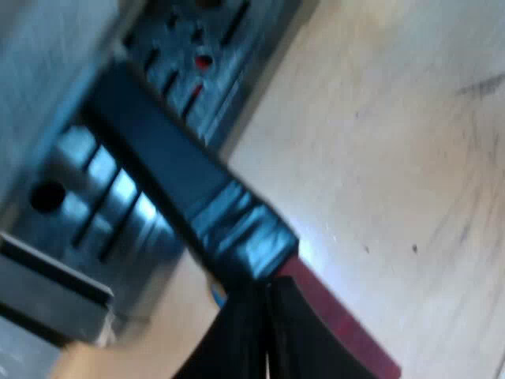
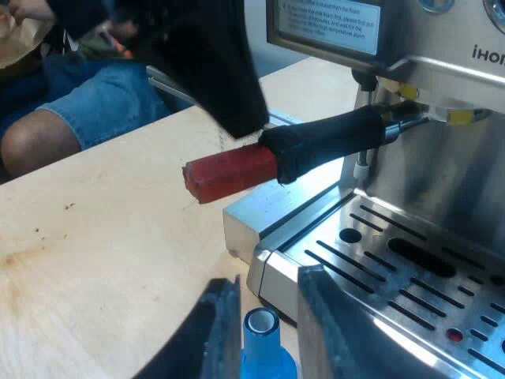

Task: Put the handle in the coffee machine

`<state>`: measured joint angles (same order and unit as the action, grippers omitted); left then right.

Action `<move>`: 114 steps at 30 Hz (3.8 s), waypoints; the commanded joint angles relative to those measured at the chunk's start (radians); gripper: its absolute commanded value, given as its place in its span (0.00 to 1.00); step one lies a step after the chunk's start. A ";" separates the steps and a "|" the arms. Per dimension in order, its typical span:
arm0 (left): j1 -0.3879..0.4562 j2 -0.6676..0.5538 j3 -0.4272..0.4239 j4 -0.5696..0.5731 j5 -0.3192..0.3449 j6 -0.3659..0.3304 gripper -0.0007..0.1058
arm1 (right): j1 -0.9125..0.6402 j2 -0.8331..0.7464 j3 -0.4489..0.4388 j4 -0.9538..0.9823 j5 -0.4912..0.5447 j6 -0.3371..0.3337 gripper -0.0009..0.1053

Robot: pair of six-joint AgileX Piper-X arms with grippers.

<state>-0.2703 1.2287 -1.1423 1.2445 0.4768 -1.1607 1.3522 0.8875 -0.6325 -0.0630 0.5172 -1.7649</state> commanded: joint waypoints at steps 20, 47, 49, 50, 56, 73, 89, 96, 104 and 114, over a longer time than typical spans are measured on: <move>0.064 -0.207 -0.020 0.008 -0.084 -0.121 0.01 | 0.002 -0.005 -0.027 -0.061 -0.007 -0.032 0.55; 0.008 -0.076 0.113 -0.121 -0.278 -0.253 0.01 | 0.002 -0.005 -0.039 -0.061 -0.007 -0.049 0.55; -0.019 -0.057 0.113 -0.130 -0.318 -0.253 0.01 | 0.002 -0.005 -0.039 -0.061 -0.007 -0.049 0.55; -0.022 -0.051 0.113 -0.127 -0.316 -0.253 0.01 | 0.002 -0.005 -0.039 -0.061 -0.007 -0.049 0.55; -0.044 -0.024 0.113 -0.127 -0.307 -0.256 0.01 | 0.010 -0.005 -0.039 -0.061 -0.007 -0.049 0.55; -0.169 -0.024 0.113 -0.120 -0.217 -0.283 0.01 | 0.056 -0.008 -0.039 -0.031 0.015 -0.040 0.55; -0.315 -0.024 0.107 -0.106 -0.100 -0.282 0.01 | 0.176 -0.008 -0.039 0.044 0.223 0.009 0.55; -0.352 -0.024 0.061 -0.121 -0.074 -0.269 0.01 | 0.176 -0.008 -0.039 0.044 0.250 0.058 0.55; -0.355 -0.024 0.031 -0.130 0.056 -0.225 0.01 | 0.176 -0.008 -0.039 0.044 0.253 0.058 0.55; -0.355 -0.024 0.032 -0.191 0.099 -0.164 0.01 | 0.176 -0.008 -0.039 0.044 0.257 0.058 0.55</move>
<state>-0.5849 1.2036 -1.0867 1.2004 0.3250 -1.3293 1.5267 0.8875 -0.6636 -0.0168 0.7603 -1.7053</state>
